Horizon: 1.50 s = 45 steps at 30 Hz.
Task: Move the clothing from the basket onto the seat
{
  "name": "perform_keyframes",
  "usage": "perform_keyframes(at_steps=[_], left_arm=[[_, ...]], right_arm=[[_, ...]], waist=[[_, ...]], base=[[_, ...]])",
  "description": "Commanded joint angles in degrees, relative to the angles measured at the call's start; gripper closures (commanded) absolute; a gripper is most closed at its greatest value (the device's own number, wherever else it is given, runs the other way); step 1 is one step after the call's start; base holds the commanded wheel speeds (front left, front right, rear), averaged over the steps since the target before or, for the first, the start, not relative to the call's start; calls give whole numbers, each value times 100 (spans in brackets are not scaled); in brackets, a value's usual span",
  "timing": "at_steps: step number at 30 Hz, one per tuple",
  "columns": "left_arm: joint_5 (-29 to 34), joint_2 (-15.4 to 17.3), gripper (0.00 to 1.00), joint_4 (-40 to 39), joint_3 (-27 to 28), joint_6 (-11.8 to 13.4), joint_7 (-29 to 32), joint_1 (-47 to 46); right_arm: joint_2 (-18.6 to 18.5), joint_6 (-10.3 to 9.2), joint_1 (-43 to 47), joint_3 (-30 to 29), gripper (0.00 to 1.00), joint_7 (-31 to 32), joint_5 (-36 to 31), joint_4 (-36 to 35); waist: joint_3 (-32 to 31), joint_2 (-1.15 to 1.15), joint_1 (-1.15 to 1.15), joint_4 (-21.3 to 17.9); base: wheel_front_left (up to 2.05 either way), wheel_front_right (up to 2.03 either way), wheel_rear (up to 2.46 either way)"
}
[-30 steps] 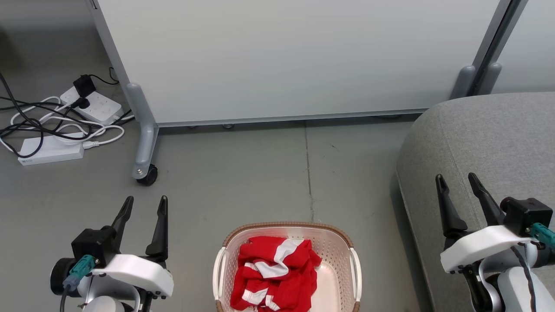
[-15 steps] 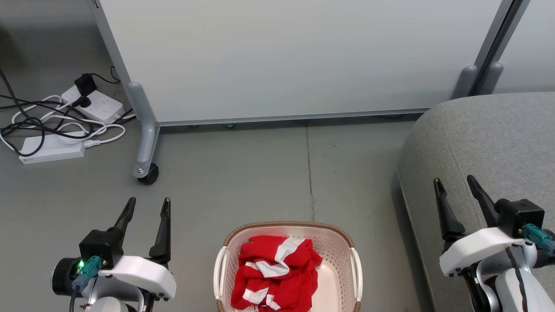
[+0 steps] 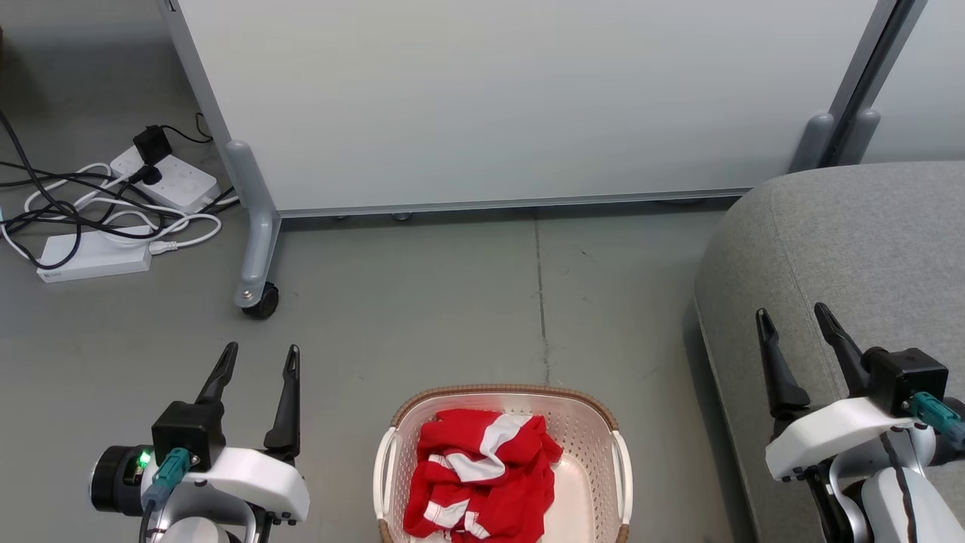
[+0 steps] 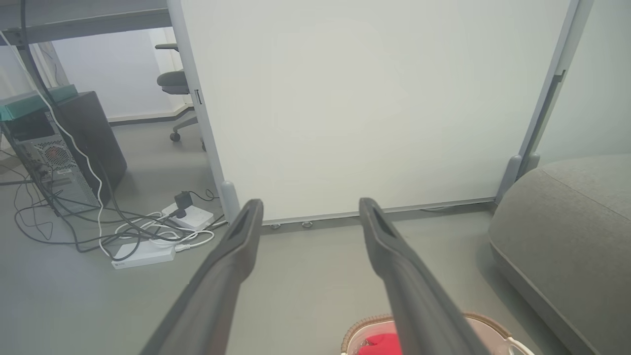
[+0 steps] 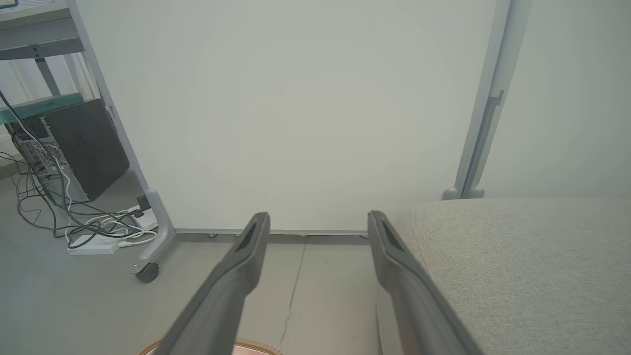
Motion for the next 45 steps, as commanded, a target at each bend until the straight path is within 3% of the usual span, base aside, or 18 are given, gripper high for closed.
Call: perform_keyframes(at_steps=[1, 31, 39, 45], left_arm=[[106, 25, 0, 7, -15, 37, -48, -63], [-291, -7, 0, 2, -45, 105, 4, -193], [-203, -112, 0, 27, -421, -27, 47, -856], [-116, -236, 0, 494, -939, -218, 148, -1568]], right_arm=[[-60, 13, -46, 13, 0, -50, -95, 12], [-108, 13, -135, -62, 0, -61, 132, -62], [-68, 13, -558, -211, 0, 17, 153, -513], [41, 13, -968, -281, 0, -5, 115, -855]], waist=[[1, 0, 0, 1], [250, 0, 0, -17], [1150, 0, 0, -207], [2064, 0, 0, -503]], base=[[0, 0, 0], [0, 0, 0], [0, 0, 0], [0, 0, 0]])
